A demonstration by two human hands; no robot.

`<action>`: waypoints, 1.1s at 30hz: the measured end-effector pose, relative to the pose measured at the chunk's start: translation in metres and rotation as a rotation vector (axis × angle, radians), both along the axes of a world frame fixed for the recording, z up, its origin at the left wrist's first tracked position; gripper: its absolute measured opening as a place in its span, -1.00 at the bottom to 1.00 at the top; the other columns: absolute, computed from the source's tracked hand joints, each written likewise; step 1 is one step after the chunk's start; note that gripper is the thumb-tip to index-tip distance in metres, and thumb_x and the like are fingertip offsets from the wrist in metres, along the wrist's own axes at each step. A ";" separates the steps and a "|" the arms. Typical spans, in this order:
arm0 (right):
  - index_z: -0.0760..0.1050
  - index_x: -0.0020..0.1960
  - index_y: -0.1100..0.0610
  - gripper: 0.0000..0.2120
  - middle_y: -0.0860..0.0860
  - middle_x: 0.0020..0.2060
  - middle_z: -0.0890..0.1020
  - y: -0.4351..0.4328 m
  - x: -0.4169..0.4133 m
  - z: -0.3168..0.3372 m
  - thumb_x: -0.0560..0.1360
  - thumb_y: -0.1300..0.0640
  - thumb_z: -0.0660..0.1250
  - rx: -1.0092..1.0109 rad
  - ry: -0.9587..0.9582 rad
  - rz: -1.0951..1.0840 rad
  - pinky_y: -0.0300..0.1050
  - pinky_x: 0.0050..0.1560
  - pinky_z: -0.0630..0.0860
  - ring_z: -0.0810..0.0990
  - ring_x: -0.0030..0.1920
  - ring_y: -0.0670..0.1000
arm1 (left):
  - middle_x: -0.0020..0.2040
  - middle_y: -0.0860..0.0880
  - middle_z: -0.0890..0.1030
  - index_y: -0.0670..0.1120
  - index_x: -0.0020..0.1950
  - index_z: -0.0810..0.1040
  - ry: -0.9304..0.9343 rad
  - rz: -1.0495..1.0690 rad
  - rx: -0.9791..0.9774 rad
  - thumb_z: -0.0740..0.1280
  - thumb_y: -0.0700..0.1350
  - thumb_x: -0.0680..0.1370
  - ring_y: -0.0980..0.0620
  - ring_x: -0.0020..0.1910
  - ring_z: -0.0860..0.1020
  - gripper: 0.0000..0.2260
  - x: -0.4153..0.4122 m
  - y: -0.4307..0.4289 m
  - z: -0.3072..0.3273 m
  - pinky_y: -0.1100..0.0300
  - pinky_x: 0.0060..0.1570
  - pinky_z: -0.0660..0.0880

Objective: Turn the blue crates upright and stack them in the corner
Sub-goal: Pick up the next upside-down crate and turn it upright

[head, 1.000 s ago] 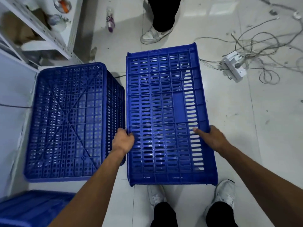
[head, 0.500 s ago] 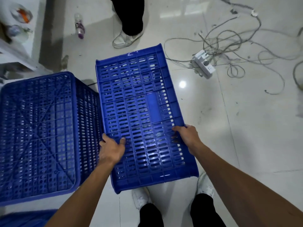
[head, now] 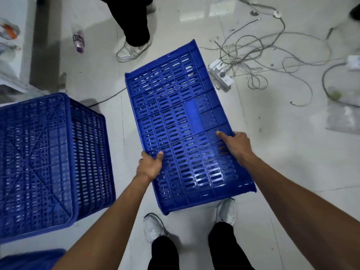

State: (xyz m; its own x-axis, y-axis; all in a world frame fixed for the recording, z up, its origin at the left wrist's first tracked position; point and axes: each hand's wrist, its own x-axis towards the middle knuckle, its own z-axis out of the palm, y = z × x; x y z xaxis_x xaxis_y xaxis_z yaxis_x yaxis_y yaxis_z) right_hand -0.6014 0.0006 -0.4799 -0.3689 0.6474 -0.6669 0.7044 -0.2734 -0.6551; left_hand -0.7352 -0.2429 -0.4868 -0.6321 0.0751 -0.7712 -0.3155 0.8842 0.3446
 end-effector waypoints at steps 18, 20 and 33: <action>0.45 -0.18 0.12 -0.54 -0.01 -0.35 0.66 -0.062 -0.011 0.014 0.46 -0.30 0.32 0.215 -0.067 0.392 0.09 -0.27 0.65 0.69 -0.34 -0.02 | 0.11 -0.01 0.65 -0.06 0.16 0.60 0.143 0.146 0.407 0.29 -0.06 0.62 0.02 -0.08 0.55 -0.82 0.005 0.055 0.044 0.17 -0.03 0.46; 0.46 -0.22 0.10 -0.55 0.01 -0.38 0.63 -0.082 -0.021 0.017 0.45 -0.31 0.29 0.224 -0.066 0.451 0.11 -0.26 0.62 0.68 -0.33 0.04 | -0.01 0.03 0.67 -0.05 0.06 0.63 0.217 0.117 0.454 0.32 0.01 0.60 0.03 -0.06 0.60 -0.82 0.002 0.053 0.053 0.17 0.00 0.50; 0.51 0.08 0.04 -0.70 0.03 -0.11 0.68 -0.206 -0.083 0.011 0.56 -0.17 0.25 0.102 -0.039 0.874 0.10 -0.10 0.59 0.67 -0.16 0.10 | 0.18 -0.20 0.47 -0.24 0.19 0.38 0.366 -0.088 -0.037 0.34 -0.15 0.53 -0.27 0.08 0.53 -0.69 -0.038 -0.043 0.022 -0.02 -0.03 0.44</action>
State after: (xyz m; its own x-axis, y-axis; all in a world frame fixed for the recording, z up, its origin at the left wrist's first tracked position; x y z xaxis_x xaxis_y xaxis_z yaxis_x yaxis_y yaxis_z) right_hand -0.6841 -0.2057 -0.4684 -0.7384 0.2010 -0.6437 0.6565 0.4324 -0.6181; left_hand -0.7736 -0.2861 -0.4644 -0.8588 0.1174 -0.4987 -0.1000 0.9163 0.3878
